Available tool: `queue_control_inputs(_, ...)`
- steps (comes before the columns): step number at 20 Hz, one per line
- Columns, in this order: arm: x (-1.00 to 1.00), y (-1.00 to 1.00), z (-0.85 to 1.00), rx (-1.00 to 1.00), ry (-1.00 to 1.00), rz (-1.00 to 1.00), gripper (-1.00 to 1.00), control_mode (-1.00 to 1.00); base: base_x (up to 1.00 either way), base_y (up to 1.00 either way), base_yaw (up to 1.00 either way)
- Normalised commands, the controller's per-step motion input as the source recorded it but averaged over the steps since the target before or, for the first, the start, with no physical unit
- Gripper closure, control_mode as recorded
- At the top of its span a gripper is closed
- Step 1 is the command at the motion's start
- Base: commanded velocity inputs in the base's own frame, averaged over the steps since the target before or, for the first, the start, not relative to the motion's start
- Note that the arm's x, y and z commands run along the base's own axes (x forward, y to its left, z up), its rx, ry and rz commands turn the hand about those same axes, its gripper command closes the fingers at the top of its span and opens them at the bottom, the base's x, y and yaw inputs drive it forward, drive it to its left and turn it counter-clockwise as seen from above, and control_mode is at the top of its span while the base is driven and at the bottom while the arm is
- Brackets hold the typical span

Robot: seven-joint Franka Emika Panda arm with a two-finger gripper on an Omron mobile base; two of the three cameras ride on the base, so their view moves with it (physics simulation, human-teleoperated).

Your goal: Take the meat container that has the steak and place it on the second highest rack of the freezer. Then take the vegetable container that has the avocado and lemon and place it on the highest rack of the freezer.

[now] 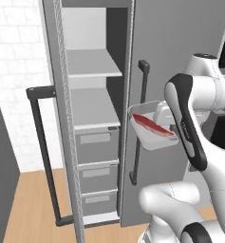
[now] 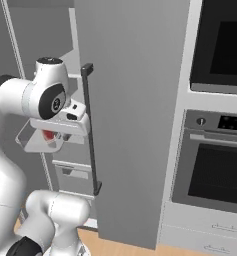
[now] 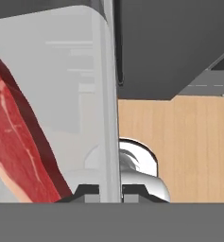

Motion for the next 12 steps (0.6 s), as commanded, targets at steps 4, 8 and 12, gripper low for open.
queue_control_inputs(4, 0.0, 0.0, 0.0, 0.0, 0.0, 0.0, 1.0, 1.0, 0.33, 0.38, -0.11)
queue_control_inputs(8, 0.0, 0.0, 0.0, 0.0, 0.0, 0.0, 1.0, 1.0, 0.15, 0.34, -0.04)
queue_control_inputs(12, 0.0, 0.0, 0.0, 0.0, 0.0, 0.0, 1.0, 1.0, 0.22, 0.3, -0.01)
